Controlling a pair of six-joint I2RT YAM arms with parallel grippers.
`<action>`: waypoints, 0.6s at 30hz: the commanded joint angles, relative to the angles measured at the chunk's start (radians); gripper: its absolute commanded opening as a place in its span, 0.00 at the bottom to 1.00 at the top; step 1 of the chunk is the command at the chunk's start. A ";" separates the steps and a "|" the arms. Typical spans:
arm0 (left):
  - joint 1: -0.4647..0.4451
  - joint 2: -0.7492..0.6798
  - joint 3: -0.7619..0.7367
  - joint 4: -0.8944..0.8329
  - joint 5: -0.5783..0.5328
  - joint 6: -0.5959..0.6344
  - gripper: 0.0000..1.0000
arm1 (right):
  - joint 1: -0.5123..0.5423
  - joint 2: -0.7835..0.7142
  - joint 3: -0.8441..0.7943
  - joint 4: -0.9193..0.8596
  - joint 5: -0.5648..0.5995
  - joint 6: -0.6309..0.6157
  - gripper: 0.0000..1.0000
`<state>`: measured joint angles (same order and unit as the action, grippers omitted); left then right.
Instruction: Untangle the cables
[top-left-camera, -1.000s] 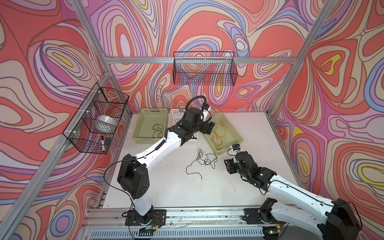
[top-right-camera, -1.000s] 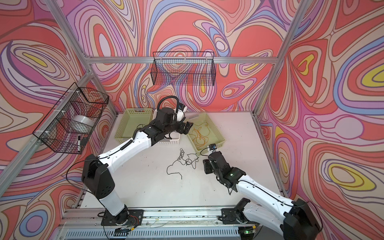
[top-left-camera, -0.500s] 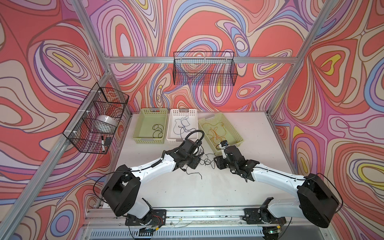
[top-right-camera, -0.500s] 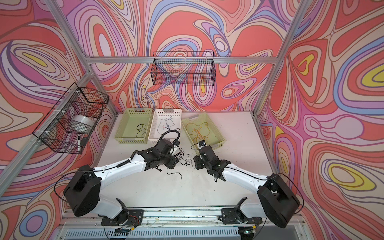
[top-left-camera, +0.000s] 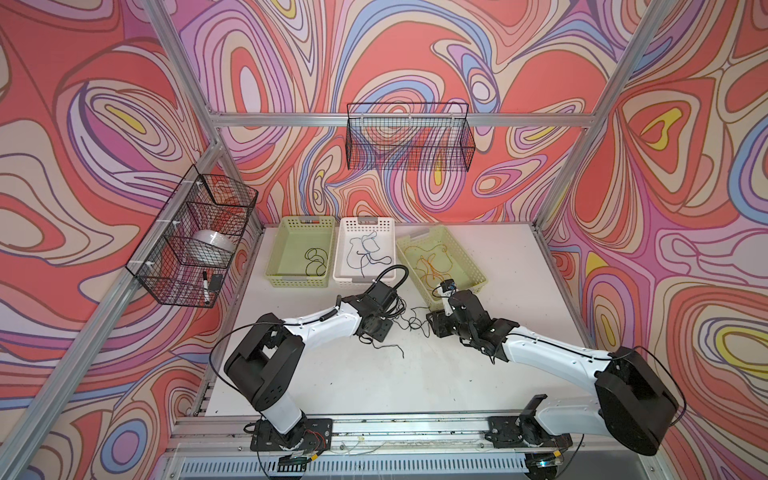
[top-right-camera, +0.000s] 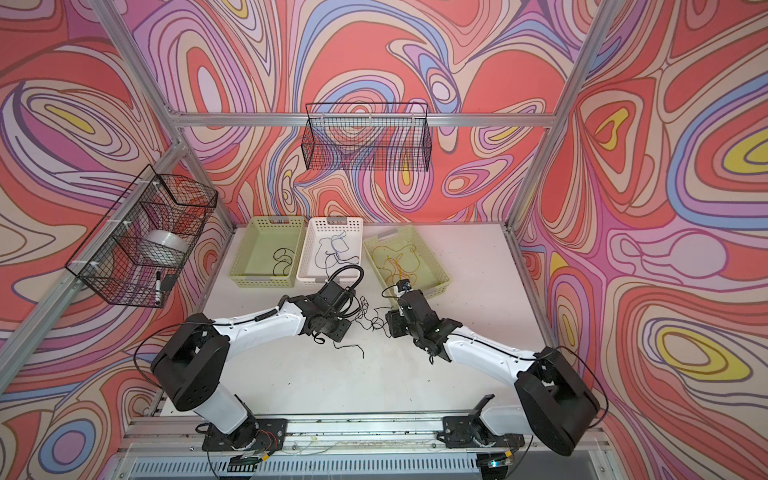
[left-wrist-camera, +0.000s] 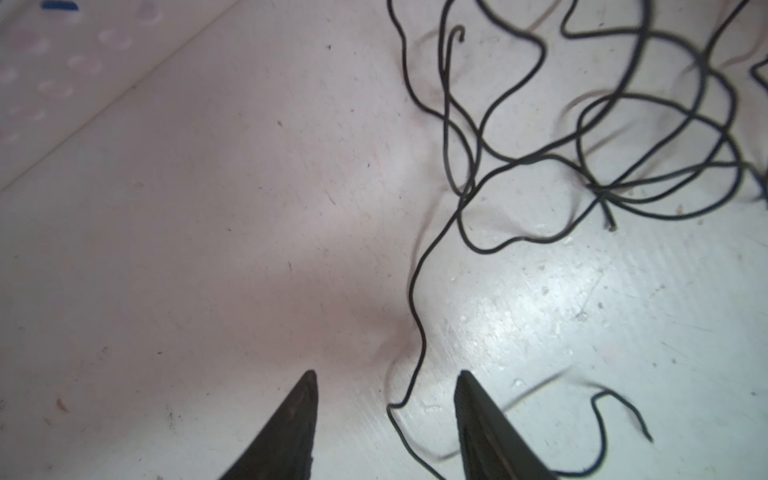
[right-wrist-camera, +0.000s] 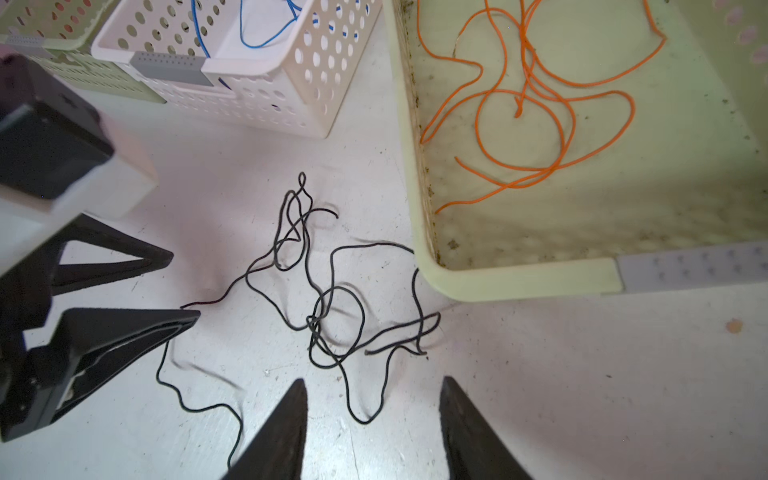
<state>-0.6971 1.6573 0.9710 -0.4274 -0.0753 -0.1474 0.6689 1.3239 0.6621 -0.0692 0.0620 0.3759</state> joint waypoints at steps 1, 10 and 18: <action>0.012 0.051 -0.005 -0.047 0.045 -0.012 0.45 | 0.000 -0.005 0.002 0.007 0.001 -0.011 0.53; 0.010 0.117 0.051 -0.104 0.046 -0.017 0.01 | -0.001 -0.042 0.018 0.003 0.028 -0.062 0.53; -0.088 -0.241 0.180 -0.249 -0.153 0.071 0.00 | 0.000 -0.108 -0.055 0.251 -0.207 -0.204 0.59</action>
<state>-0.7685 1.5711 1.0592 -0.5999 -0.1448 -0.1143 0.6689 1.2320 0.6308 0.0532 -0.0383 0.2493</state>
